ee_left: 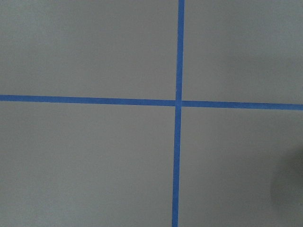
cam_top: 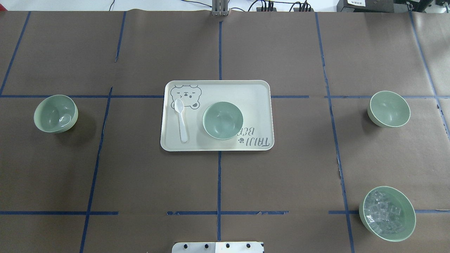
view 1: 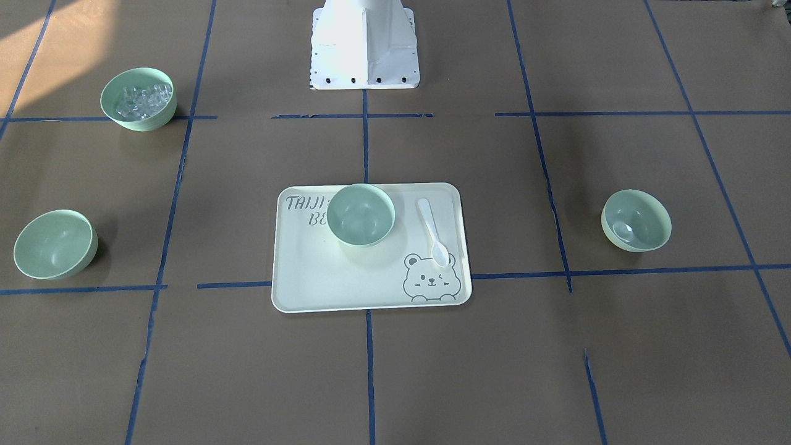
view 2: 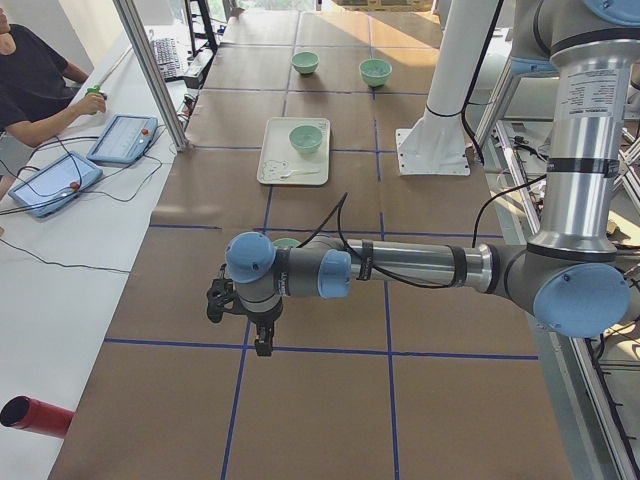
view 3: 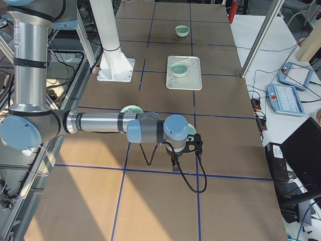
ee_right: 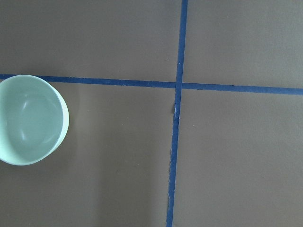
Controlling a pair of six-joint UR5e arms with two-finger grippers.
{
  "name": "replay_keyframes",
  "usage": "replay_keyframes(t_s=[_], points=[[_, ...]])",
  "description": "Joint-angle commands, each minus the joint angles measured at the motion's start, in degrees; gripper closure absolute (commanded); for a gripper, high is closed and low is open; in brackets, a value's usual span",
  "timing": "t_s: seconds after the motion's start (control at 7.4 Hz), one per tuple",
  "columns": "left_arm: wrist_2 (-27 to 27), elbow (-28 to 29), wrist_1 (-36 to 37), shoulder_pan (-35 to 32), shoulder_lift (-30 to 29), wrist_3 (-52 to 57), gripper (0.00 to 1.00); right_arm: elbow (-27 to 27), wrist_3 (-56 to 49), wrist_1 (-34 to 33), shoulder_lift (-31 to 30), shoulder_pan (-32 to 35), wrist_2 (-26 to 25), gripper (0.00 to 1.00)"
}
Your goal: Stack green bowls together
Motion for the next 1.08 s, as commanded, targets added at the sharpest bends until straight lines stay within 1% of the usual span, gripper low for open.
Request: replay_keyframes(t_s=[0.0, 0.14, 0.27, 0.41, 0.54, 0.68, 0.81, 0.95], points=[[-0.1, 0.1, -0.3, 0.0, 0.0, 0.2, 0.0, 0.3, -0.1, 0.1, 0.0, 0.0, -0.5, 0.0], [-0.1, 0.1, -0.5, 0.1, -0.2, 0.1, 0.0, 0.1, -0.1, 0.5, -0.1, 0.0, -0.1, 0.0], [-0.1, -1.2, -1.0, 0.4, -0.5, 0.1, 0.0, 0.2, -0.1, 0.5, -0.1, 0.0, -0.1, 0.0], [-0.1, -2.1, -3.6, 1.7, -0.6, 0.2, 0.0, 0.2, 0.0, 0.5, 0.0, 0.0, 0.0, 0.0], [0.4, -1.9, -8.2, 3.8, -0.5, -1.4, 0.0, 0.4, 0.0, 0.6, 0.0, 0.0, 0.0, 0.0], [0.0, -2.1, -11.8, 5.9, -0.5, -8.9, 0.0, 0.3, 0.0, 0.6, 0.1, 0.0, -0.3, 0.0], [0.0, -2.0, -16.6, 9.5, 0.0, -16.7, 0.0, 0.4, 0.0, 0.6, 0.1, 0.0, -0.2, 0.0], [-0.1, -2.0, -19.5, 13.8, 0.0, -23.0, 0.0, 0.3, 0.0, 0.6, 0.1, 0.0, -0.1, 0.0]])
